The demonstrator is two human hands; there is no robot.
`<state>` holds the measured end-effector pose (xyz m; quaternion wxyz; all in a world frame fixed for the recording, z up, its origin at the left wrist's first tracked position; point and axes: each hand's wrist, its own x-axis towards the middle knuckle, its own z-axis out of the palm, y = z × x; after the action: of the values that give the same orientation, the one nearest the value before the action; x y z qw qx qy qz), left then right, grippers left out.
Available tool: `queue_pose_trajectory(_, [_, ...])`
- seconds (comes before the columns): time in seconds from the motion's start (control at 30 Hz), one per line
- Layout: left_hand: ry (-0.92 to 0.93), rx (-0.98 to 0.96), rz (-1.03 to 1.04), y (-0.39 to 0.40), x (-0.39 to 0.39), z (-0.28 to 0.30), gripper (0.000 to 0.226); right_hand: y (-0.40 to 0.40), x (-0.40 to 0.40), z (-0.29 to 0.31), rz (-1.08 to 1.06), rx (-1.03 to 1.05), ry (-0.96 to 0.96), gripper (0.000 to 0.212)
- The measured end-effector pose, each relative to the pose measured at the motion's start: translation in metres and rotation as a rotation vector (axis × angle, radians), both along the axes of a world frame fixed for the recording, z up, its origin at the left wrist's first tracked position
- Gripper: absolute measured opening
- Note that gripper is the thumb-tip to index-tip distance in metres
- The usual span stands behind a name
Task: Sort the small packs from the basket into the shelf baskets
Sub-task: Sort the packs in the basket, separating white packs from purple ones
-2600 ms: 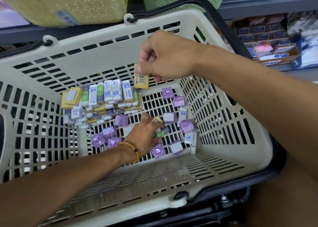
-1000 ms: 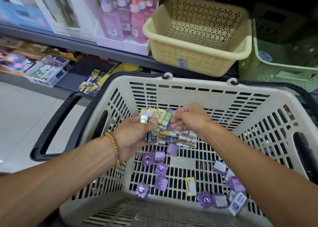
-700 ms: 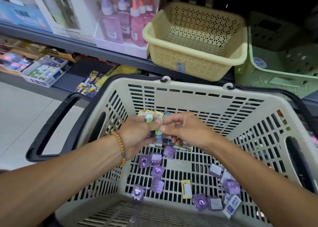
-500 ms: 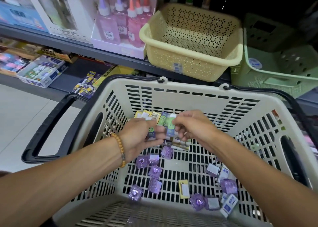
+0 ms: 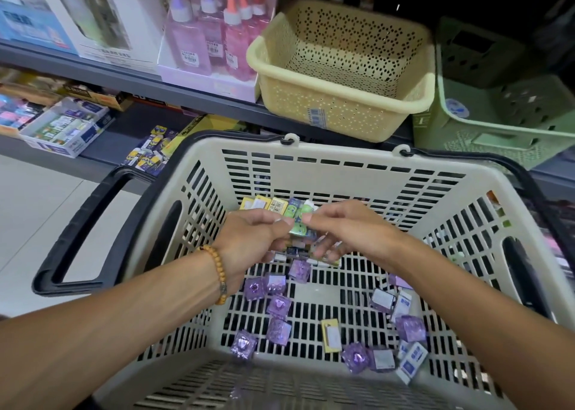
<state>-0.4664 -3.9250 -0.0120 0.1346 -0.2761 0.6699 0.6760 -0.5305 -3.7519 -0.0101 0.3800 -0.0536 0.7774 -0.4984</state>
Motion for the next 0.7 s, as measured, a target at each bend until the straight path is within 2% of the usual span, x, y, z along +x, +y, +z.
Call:
queue_pose_trajectory(0.07, [0.019,0.059,-0.038,0.007,0.001,-0.001,0.006,0.004,0.008,0.002,0.059,-0.025,-0.038,0.016])
queue_pose_trajectory(0.13, [0.016,0.094,-0.096,0.014,0.002,-0.003,0.006,0.013,0.010,0.004,0.024,-0.004,-0.025,0.010])
queue_pose_trajectory(0.23, [0.022,-0.033,-0.295,0.022,0.007,-0.013,0.007,0.040,0.008,0.011,-0.035,0.119,0.051,0.007])
queue_pose_trajectory(0.3, [0.059,-0.184,-0.549,0.030,0.011,-0.024,0.015,0.061,0.007,0.015,-0.057,0.193,0.100,0.007])
queue_pose_trajectory(0.37, [0.146,-0.358,-0.890,0.045,0.012,-0.040,0.026,0.076,0.009,0.016,-0.076,0.204,0.113,0.011])
queue_pose_trajectory(0.47, [0.356,-0.709,-1.457,0.070,0.008,-0.068,0.051,0.089,0.011,0.017,-0.094,0.188,0.120,0.012])
queue_pose_trajectory(0.53, [0.502,-0.879,-1.696,0.082,0.008,-0.084,0.057,0.093,0.010,0.018,-0.088,0.179,0.144,0.009])
queue_pose_trajectory(0.63, [0.677,-0.987,-1.756,0.089,0.005,-0.099,0.042,0.096,0.006,0.021,-0.091,0.167,0.186,0.011])
queue_pose_trajectory(0.7, [0.668,-0.957,-1.688,0.090,0.000,-0.102,0.033,0.096,0.002,0.024,-0.102,0.161,0.220,0.014])
